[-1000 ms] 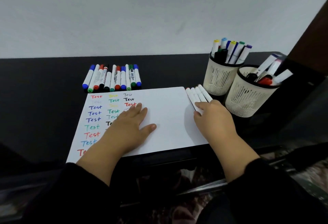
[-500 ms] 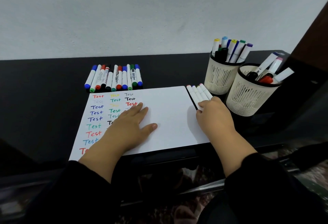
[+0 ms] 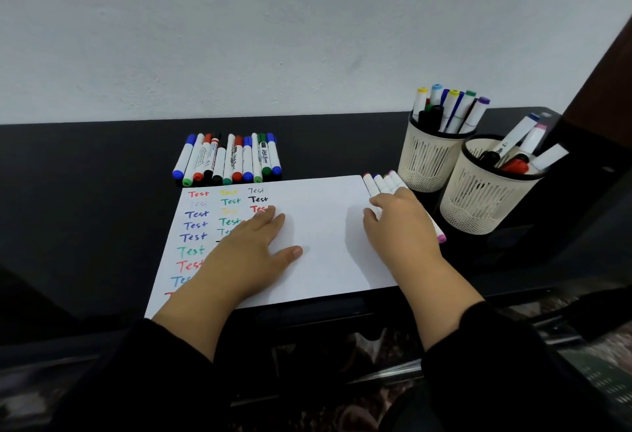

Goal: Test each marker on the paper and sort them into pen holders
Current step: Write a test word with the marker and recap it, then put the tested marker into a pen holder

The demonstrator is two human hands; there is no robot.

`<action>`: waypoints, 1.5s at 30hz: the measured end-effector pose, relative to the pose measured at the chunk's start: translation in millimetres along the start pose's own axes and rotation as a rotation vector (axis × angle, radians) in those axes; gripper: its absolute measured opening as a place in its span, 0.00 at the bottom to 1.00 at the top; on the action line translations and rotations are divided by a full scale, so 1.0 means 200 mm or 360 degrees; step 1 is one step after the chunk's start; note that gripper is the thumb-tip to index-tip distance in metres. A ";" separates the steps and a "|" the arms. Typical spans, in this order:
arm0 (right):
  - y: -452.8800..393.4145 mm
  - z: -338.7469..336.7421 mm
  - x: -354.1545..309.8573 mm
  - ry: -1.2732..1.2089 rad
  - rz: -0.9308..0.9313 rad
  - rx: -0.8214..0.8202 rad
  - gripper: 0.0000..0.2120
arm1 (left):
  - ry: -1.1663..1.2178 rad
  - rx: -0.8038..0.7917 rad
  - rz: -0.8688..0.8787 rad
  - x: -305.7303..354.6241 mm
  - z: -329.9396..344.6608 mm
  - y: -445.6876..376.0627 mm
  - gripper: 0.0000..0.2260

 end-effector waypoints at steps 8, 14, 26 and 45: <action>-0.07 0.09 -0.32 0.0039 -0.0249 -0.0137 0.13 | 0.0070 -0.0016 -0.0152 -0.15 -0.10 0.02 0.31; -0.28 0.18 -0.53 0.0086 -0.0369 -0.0294 0.14 | 0.0054 0.0004 -0.0272 -0.26 -0.18 0.02 0.32; -0.52 0.44 -0.64 0.0221 -0.0499 -0.0460 0.13 | 0.0049 -0.0040 -0.0340 -0.37 -0.18 -0.01 0.33; -0.13 0.05 -0.43 -0.1265 0.0138 -0.0352 0.08 | 0.0482 0.0412 -0.0238 -0.26 -0.23 0.06 0.31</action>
Point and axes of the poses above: each hand's wrist, its own y-axis away from the middle knuckle, its own z-axis out of the palm, x = y × z, the point moved 2 cm from there along -y, towards the middle knuckle, and after that the axes turned 7 degrees about z, right-handed, at the moved point
